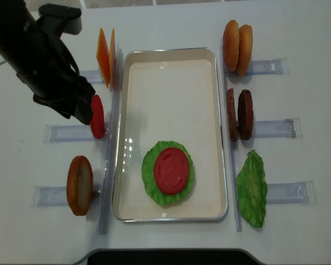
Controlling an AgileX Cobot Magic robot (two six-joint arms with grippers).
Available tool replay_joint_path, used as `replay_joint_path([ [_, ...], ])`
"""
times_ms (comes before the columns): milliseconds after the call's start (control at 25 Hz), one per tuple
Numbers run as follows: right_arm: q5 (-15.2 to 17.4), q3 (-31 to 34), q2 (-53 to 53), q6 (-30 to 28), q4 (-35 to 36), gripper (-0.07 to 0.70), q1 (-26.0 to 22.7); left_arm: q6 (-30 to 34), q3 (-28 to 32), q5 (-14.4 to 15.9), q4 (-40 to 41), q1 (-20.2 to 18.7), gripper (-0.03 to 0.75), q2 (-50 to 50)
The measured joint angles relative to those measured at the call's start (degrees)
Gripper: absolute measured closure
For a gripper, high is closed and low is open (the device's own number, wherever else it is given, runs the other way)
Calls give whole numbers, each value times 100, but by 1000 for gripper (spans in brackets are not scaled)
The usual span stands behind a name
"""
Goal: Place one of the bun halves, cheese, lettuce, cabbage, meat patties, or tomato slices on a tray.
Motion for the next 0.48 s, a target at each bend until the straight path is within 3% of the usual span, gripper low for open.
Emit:
replay_joint_path([
  [160,0,0,0,0,0,145,0,-2,0,4,235,250,309,0],
  [480,0,0,0,0,0,145,0,-2,0,4,447,1713,302,0],
])
